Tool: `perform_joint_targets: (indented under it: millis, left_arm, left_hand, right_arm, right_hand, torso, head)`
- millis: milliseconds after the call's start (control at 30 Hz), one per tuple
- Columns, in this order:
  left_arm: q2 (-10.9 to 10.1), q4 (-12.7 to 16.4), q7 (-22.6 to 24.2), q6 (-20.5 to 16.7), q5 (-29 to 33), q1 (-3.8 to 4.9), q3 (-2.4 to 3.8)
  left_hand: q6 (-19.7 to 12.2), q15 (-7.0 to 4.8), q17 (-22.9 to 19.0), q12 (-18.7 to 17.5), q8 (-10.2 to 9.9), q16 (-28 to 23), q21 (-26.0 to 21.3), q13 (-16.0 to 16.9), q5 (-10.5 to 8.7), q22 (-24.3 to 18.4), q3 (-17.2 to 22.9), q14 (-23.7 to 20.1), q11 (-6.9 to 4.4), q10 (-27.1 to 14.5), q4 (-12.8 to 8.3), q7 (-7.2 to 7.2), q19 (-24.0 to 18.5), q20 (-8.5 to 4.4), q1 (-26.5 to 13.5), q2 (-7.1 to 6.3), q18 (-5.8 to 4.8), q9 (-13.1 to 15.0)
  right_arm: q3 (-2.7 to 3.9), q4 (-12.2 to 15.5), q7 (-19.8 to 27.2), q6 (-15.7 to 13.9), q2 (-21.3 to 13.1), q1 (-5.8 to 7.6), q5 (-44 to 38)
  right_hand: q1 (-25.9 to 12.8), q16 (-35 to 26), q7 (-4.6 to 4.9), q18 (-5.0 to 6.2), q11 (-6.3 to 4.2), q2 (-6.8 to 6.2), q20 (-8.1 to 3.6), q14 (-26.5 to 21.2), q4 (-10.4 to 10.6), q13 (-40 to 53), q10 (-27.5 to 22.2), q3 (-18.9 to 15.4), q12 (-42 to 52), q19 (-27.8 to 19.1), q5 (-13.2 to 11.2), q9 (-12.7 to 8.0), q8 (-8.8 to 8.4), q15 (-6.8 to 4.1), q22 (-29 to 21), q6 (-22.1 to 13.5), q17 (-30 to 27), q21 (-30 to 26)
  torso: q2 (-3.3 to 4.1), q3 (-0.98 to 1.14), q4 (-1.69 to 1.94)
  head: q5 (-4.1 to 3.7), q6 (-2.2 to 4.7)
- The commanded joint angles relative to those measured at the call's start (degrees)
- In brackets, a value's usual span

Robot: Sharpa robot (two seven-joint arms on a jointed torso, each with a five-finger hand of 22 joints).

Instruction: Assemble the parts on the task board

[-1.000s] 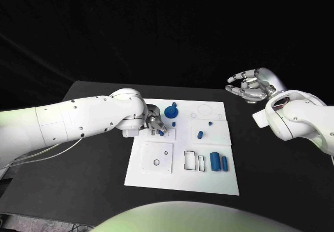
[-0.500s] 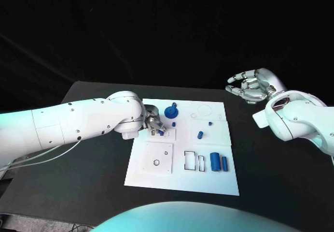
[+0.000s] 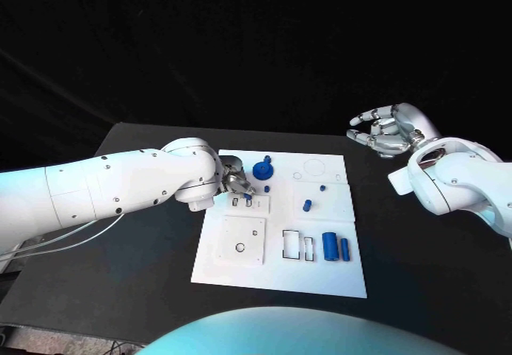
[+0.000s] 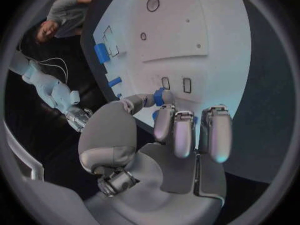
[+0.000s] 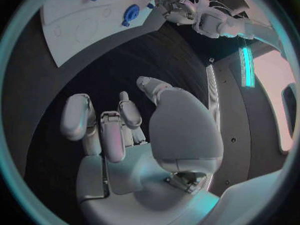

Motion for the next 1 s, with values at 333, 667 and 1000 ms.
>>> perform_joint_targets:
  millis: [333,667,1000]
  left_arm:
    - [0.5,-0.4,0.1,2.2,-2.1,-0.14,-0.18]
    - [0.8,-0.4,0.4,2.4,-5.3,-0.76,-0.22]
    - [1.0,-0.4,0.4,3.2,-5.5,-0.92,-0.23]
  left_hand:
    - [0.0,-0.54,15.1,0.2,0.4,0.2,0.3,4.2,-0.31,11.8,9.3,6.0,-0.39,0.7,-9.6,-0.60,3.0,-0.53,0.0,0.63,-0.95,0.0]
    - [0.0,-0.55,15.1,0.2,0.4,0.2,0.4,4.3,-0.40,11.9,9.3,6.0,-0.38,0.7,-9.6,-0.60,3.1,-0.54,0.0,0.60,-0.98,0.0]
    - [0.0,-0.56,15.1,0.3,0.4,0.2,0.5,4.3,-0.52,12.0,9.3,6.0,-0.37,0.8,-9.6,-0.59,3.1,-0.55,0.0,0.57,-1.00,0.0]
  right_arm:
    - [0.01,-0.1,0.2,0.5,0.1,-0.03,-0.4]
    - [0.01,-0.2,0.3,0.5,0.3,-0.04,-0.4]
    - [0.01,-0.2,0.3,0.6,0.3,-0.06,-0.4]
  right_hand:
    - [-0.6,-0.2,0.04,0.88,0.03,-0.03,-0.04,3.3,0.0,-0.1,-0.1,0.3,0.0,-0.4,0.3,0.1,0.28,0.33,3.2,-0.3,5.7,-0.4]
    - [-0.6,-0.2,0.04,0.88,0.03,-0.03,-0.04,3.3,0.0,-0.1,-0.1,0.3,0.0,-0.4,0.3,0.1,0.28,0.33,3.2,-0.3,5.7,-0.4]
    - [-0.6,-0.2,0.04,0.88,0.03,-0.03,-0.04,3.3,0.0,-0.1,-0.1,0.3,0.0,-0.4,0.3,0.1,0.28,0.33,3.2,-0.3,5.7,-0.4]
  torso:
    - [-0.04,-0.04,0.07]
    - [-0.03,-0.09,-0.04]
    - [-0.02,-0.08,0.03]
  head:
    - [0.04,-0.35]
    - [0.11,-0.30]
    - [0.05,-0.36]
